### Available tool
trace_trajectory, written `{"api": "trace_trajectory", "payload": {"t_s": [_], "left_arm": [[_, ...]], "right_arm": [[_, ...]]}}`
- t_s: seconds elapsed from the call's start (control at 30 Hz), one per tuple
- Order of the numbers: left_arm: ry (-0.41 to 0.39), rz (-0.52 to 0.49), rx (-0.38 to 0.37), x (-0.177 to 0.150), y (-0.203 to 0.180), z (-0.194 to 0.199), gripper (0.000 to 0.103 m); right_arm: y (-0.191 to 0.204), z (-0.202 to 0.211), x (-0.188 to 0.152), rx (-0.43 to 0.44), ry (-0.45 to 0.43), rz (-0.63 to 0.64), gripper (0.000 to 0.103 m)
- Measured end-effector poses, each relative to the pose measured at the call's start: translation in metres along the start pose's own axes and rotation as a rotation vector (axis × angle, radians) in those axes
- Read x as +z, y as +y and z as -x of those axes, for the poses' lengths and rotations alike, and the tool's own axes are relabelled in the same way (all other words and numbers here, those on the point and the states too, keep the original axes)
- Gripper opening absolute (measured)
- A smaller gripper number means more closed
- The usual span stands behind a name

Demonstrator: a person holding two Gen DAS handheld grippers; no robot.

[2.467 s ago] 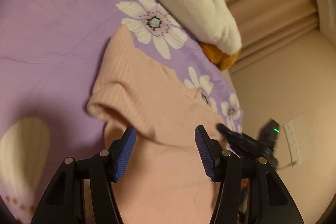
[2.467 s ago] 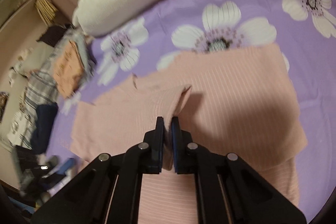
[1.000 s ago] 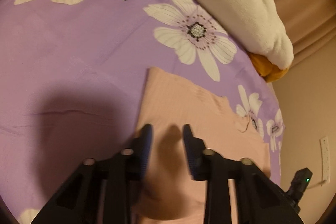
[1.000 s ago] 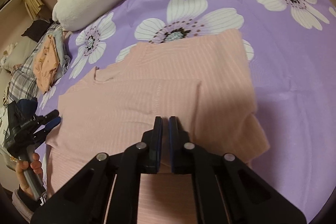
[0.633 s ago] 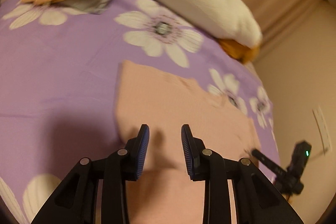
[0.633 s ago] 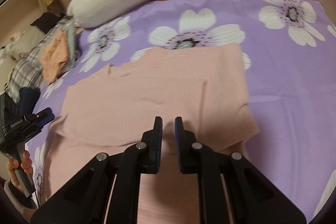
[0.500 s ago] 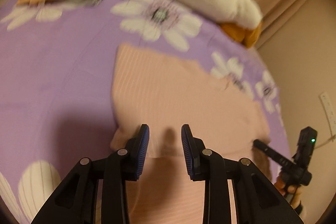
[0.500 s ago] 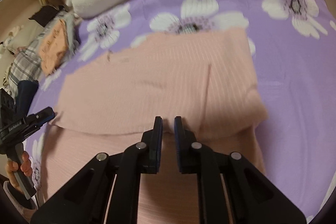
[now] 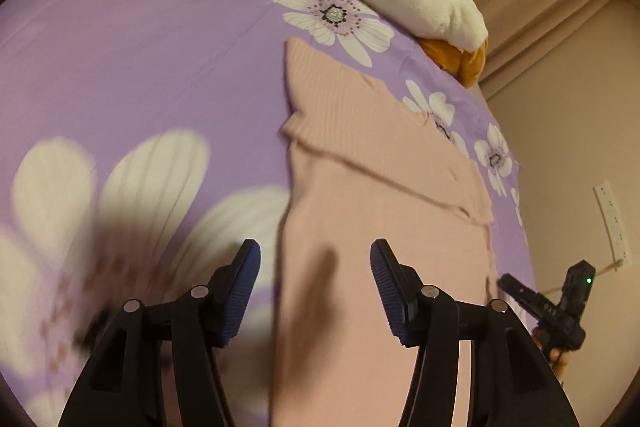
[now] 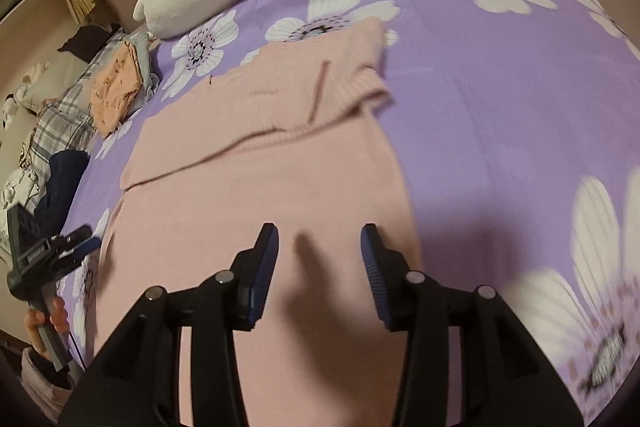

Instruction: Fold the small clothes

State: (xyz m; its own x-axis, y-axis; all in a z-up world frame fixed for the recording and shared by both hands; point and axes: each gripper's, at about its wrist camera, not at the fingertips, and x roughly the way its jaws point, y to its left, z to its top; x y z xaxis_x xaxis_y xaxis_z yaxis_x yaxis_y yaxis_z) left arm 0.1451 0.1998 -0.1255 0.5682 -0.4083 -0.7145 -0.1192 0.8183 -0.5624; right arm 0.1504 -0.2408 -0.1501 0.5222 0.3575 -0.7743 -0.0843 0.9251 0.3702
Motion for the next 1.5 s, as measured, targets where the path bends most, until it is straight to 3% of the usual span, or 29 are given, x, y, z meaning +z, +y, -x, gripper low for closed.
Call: {"api": "trace_trajectory", "payload": {"t_s": [0.27,0.37,0.7,0.93,1.1,1.23,1.33,1.43,1.5], "left_arm": [[0.072,0.085,-0.109,-0.049,0.016,0.015,0.055],[0.102,0.114,-0.185,-0.062,0.013,0.014,0.055],[0.168,0.089,-0.270,-0.106,-0.003,0.026,0.056],[0.170,0.103,-0.280,-0.119,-0.003,0.028,0.055],[0.172,0.103,-0.262,-0.110,-0.002,0.019,0.055],[0.179,0.119,-0.242,-0.105,-0.002,0.011,0.031],[0.178,0.143,-0.239,-0.106,0.001,0.010,0.027],[0.179,0.160,-0.221,-0.111,0.005,0.015,0.013],[0.186,0.170,-0.223,-0.115,0.008,0.017,0.013]], "right_arm": [[-0.039,0.036,-0.039,-0.029,-0.007,-0.100,0.050],[-0.052,0.035,-0.053,0.062,0.030,-0.167,0.051],[-0.048,0.050,-0.113,0.298,0.131,-0.218,0.051],[-0.048,0.059,-0.142,0.374,0.154,-0.246,0.049],[-0.041,0.048,-0.134,0.370,0.134,-0.236,0.044],[-0.040,0.039,-0.128,0.357,0.120,-0.248,0.026],[-0.041,0.040,-0.129,0.352,0.113,-0.249,0.019],[-0.042,0.044,-0.132,0.347,0.115,-0.242,0.010],[-0.041,0.047,-0.134,0.345,0.112,-0.224,0.009]]}}
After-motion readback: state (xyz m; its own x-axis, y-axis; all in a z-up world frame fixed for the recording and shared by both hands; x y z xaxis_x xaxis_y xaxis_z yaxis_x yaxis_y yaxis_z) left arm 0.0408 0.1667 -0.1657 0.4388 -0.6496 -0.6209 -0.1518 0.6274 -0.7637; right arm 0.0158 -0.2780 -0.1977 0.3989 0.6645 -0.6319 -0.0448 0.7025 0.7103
